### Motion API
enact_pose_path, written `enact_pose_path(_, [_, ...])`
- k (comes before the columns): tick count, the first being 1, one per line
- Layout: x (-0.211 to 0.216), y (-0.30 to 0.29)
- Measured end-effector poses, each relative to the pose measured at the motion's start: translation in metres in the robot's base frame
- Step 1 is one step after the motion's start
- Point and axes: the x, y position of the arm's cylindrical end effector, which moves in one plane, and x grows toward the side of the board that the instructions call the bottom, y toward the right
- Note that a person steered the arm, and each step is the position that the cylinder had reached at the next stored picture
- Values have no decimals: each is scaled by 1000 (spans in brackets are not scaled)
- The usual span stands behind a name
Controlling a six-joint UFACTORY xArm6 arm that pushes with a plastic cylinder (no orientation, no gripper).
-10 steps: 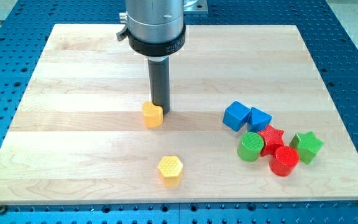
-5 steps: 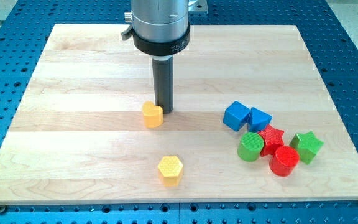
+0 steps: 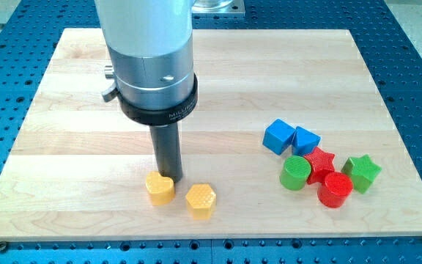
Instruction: Place the yellow heart horizontally to the hexagon
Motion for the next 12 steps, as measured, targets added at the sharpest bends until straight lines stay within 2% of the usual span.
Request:
enact_pose_path(1, [-3, -40])
enact_pose_path(3, [16, -54])
enact_pose_path(4, [7, -30])
enact_pose_path(5, [17, -19])
enact_pose_path(8, [31, -19])
enact_pose_path(9, [36, -2])
enact_pose_path(10, [25, 41])
enact_pose_path(11, [19, 58])
enact_pose_path(12, [36, 79])
